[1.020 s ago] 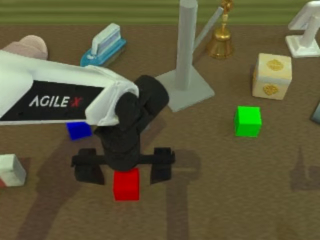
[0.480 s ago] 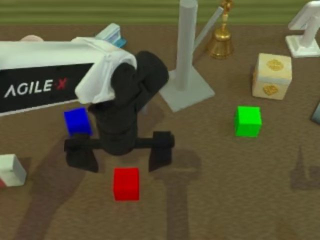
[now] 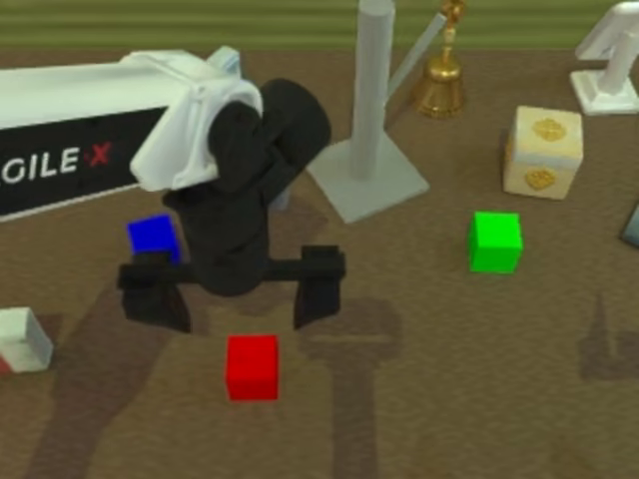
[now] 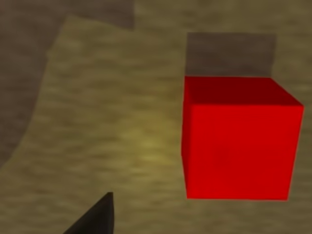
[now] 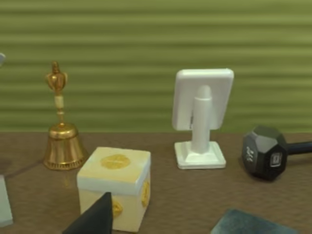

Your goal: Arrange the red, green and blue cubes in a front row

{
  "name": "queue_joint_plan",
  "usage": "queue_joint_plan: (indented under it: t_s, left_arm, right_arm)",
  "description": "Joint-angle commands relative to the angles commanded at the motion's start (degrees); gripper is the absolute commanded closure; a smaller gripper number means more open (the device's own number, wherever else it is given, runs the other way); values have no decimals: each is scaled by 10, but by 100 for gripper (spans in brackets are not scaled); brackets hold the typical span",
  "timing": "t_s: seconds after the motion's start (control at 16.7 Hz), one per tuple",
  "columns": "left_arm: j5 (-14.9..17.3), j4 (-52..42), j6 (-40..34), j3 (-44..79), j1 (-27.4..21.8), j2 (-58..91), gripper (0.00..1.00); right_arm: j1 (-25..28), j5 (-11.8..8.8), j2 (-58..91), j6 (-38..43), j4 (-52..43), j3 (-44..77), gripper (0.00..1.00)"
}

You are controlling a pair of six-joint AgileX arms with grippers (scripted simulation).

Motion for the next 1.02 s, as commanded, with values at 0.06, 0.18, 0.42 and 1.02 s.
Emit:
queue_joint_plan:
  t_s: [0.06,0.18,0.42,1.02]
  left_arm:
    - [-1,7,1,-9,5,-10,0]
    - [-2,29,3,-40,23,-45,0]
    - [-6,100,17,-142,83,-176,0]
    - [-8,356,173,-532,279,-703,0]
  right_arm:
    - [3,-1,12,3,-8,12,0]
    - [12,-1,53,13,-36,53,0]
    - [37,-1,210,45,-127,201,0]
    - [125,3,861,150,-456,704,0]
